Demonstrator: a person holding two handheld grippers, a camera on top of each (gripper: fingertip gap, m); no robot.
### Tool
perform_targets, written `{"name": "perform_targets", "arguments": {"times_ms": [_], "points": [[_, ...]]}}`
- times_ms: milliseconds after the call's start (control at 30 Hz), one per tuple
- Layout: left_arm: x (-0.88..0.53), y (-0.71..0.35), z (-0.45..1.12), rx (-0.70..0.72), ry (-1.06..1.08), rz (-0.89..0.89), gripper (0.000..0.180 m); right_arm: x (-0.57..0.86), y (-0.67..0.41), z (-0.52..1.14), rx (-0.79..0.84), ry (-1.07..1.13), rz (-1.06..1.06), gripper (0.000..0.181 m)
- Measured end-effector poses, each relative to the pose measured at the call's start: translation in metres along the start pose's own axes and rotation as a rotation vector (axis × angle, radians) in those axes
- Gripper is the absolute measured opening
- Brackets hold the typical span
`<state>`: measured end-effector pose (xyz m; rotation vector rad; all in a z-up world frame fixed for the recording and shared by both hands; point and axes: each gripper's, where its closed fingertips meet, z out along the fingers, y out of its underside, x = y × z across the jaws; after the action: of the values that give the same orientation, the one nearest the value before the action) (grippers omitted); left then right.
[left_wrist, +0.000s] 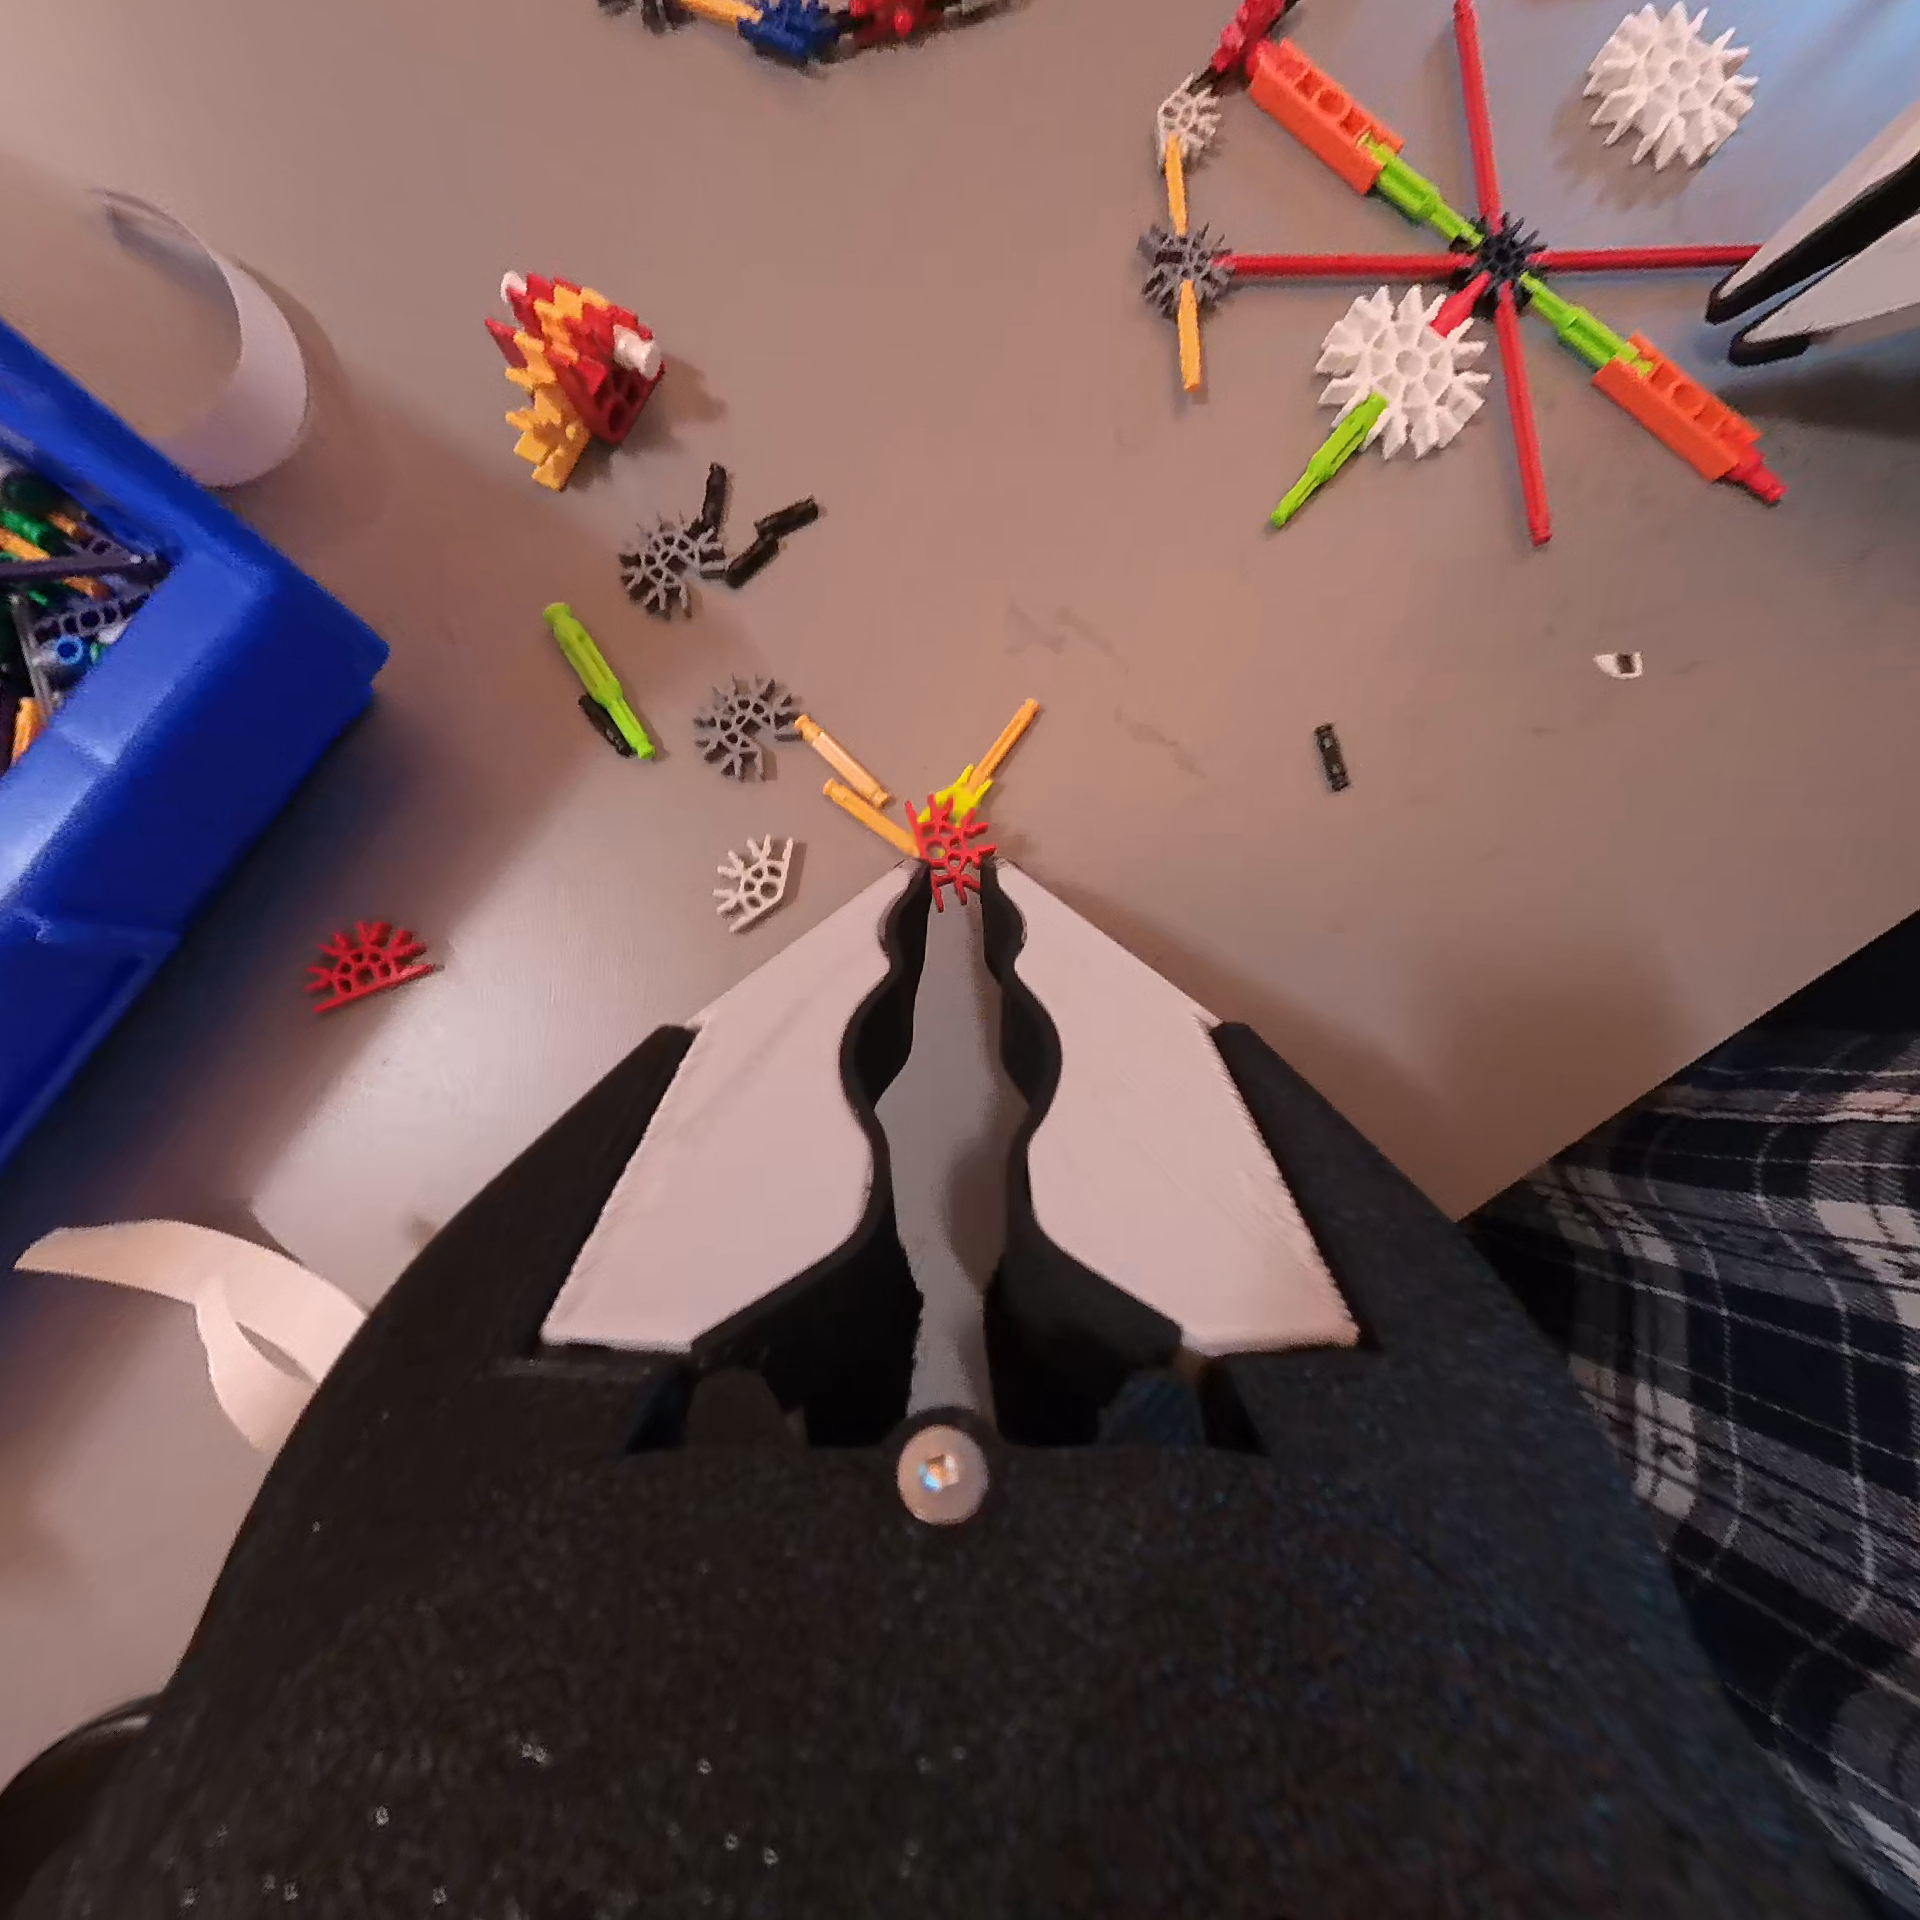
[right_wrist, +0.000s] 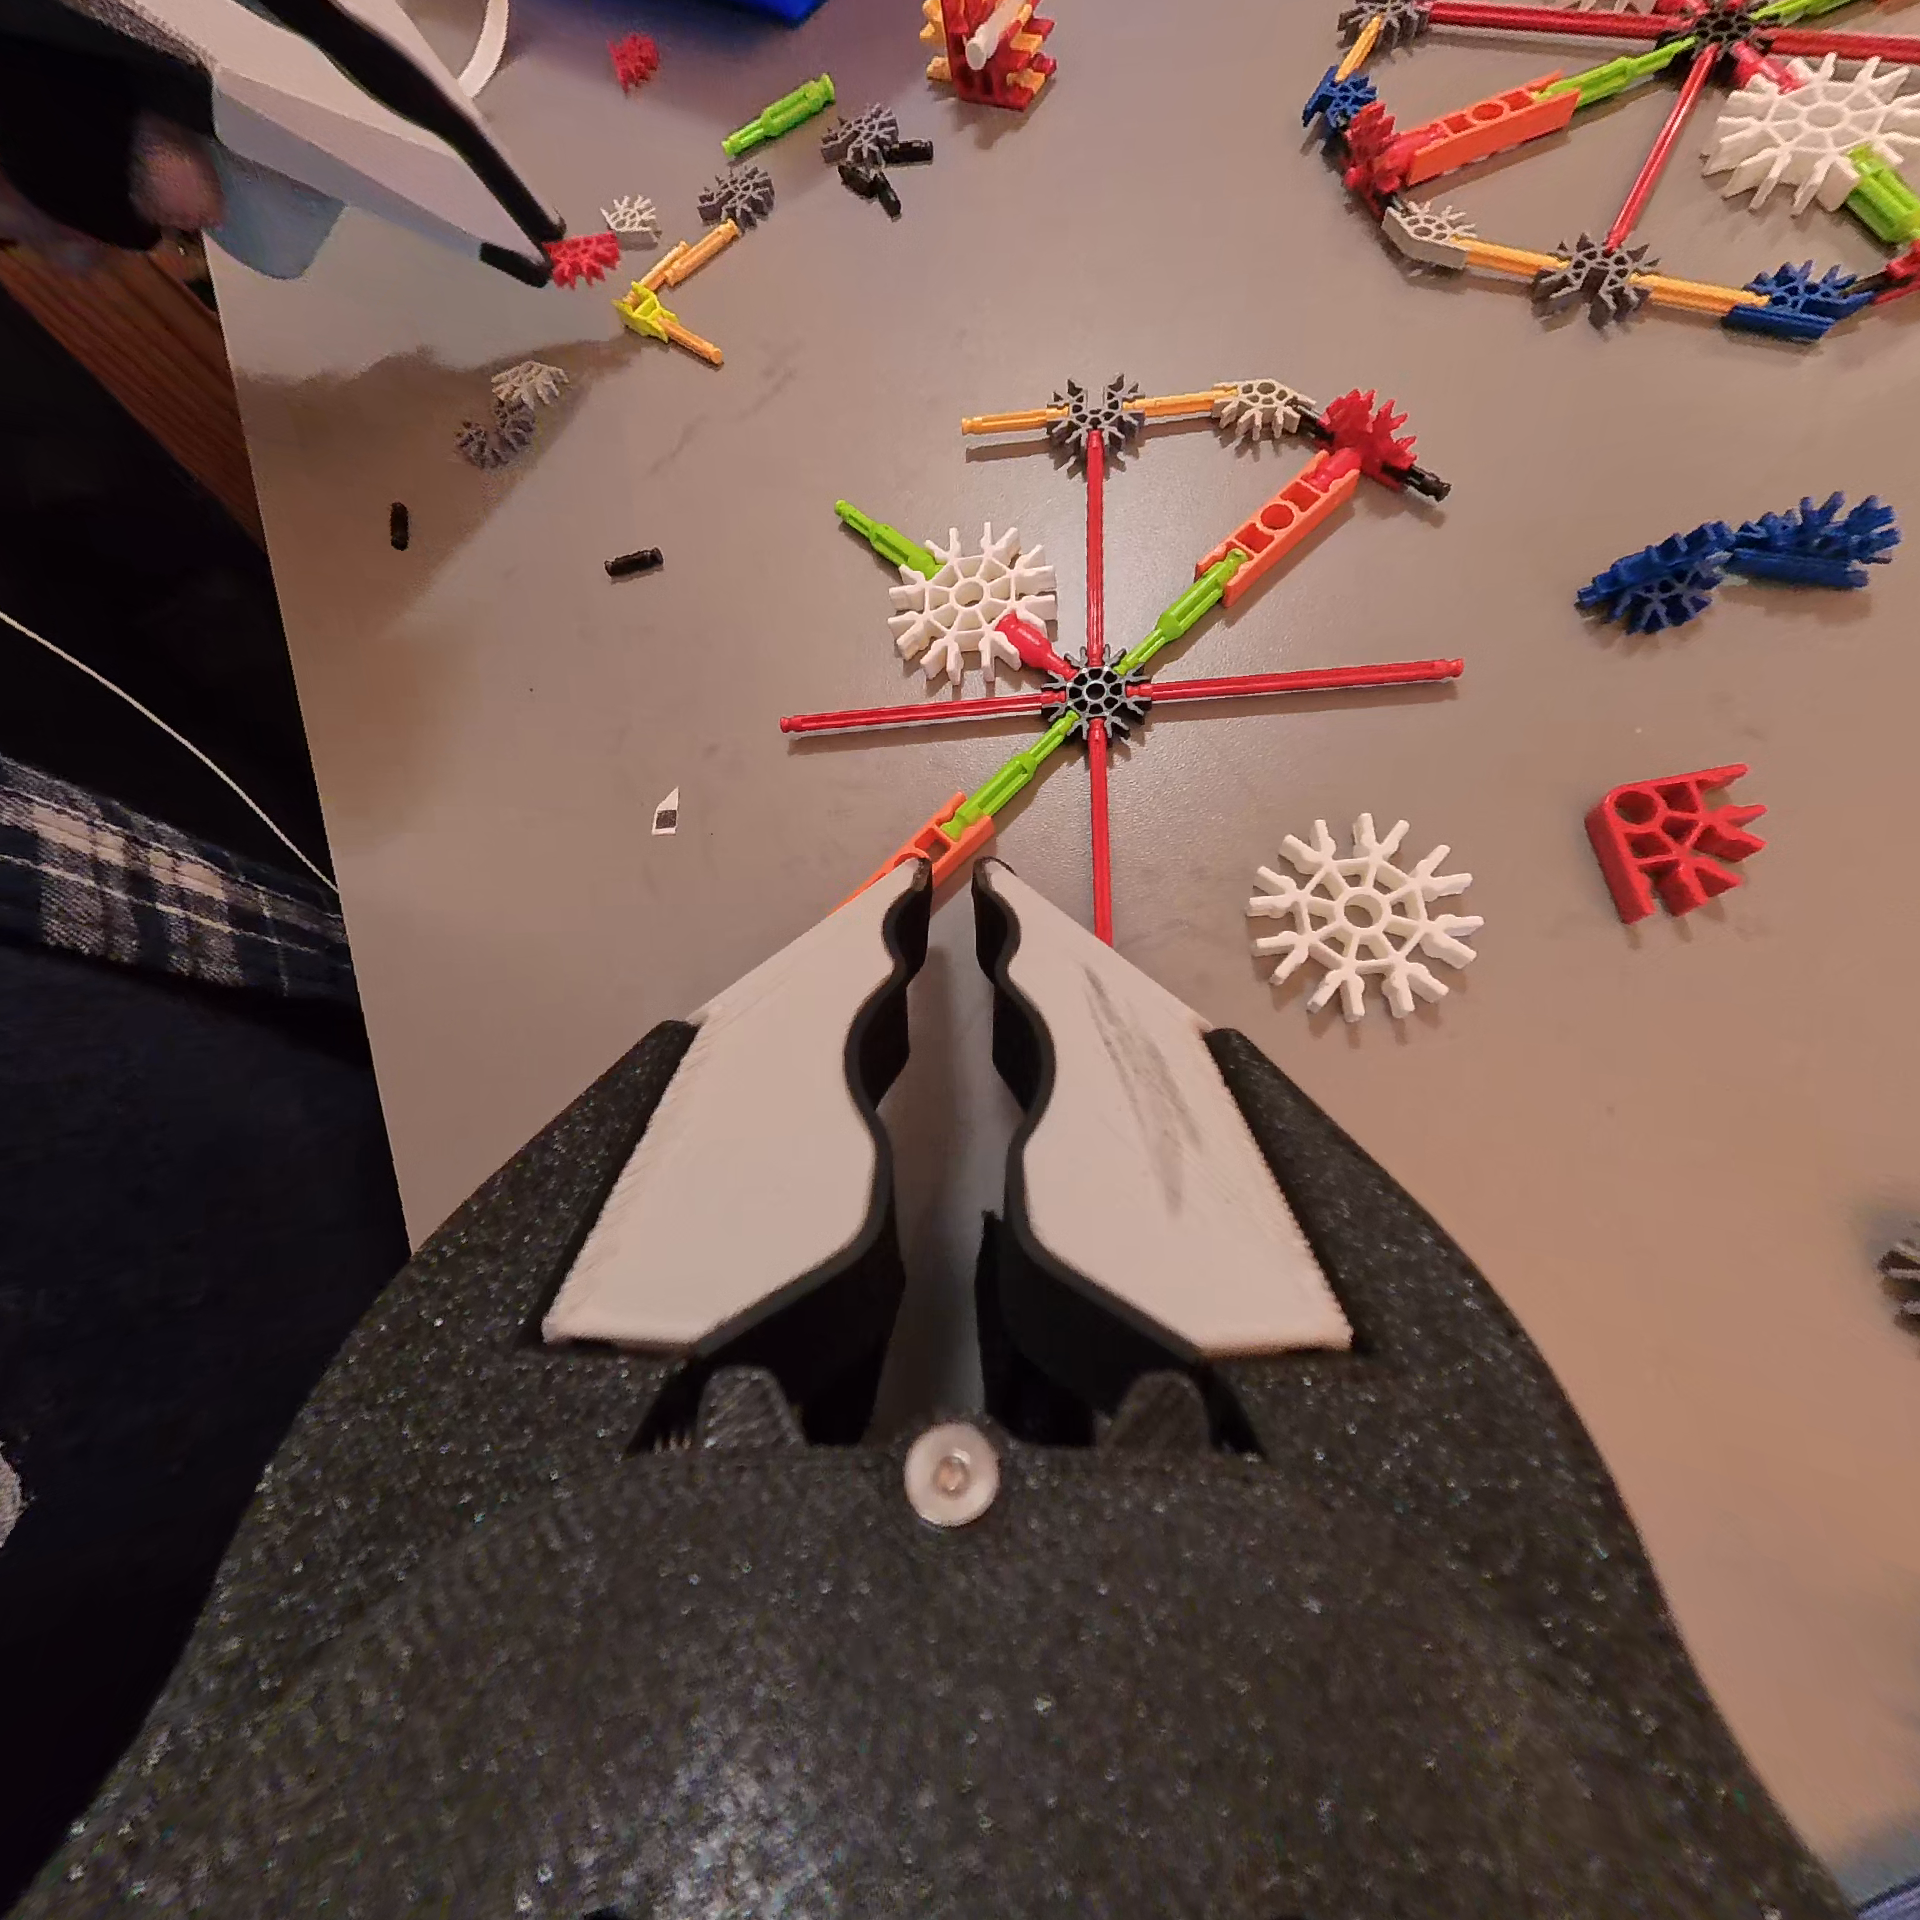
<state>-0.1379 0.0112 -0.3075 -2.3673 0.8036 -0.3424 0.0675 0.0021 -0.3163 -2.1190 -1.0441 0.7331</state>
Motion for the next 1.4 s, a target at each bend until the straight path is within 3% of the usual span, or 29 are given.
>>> {"name": "perform_targets", "arguments": {"times_ms": [433,767,1400], "points": [[0.065,-0.043,0.045,0.028,0.167,0.057,0.008,-0.004,-0.002,0.0,0.011,-0.014,0.011,0.007],[0.068,-0.042,0.06,-0.001,0.183,0.012,0.008,-0.005,-0.003,0.0,0.019,-0.024,0.024,0.007],[0.067,-0.041,0.054,0.002,0.115,0.081,0.016,-0.004,-0.004,0.001,0.02,-0.018,0.027,0.007]]}}
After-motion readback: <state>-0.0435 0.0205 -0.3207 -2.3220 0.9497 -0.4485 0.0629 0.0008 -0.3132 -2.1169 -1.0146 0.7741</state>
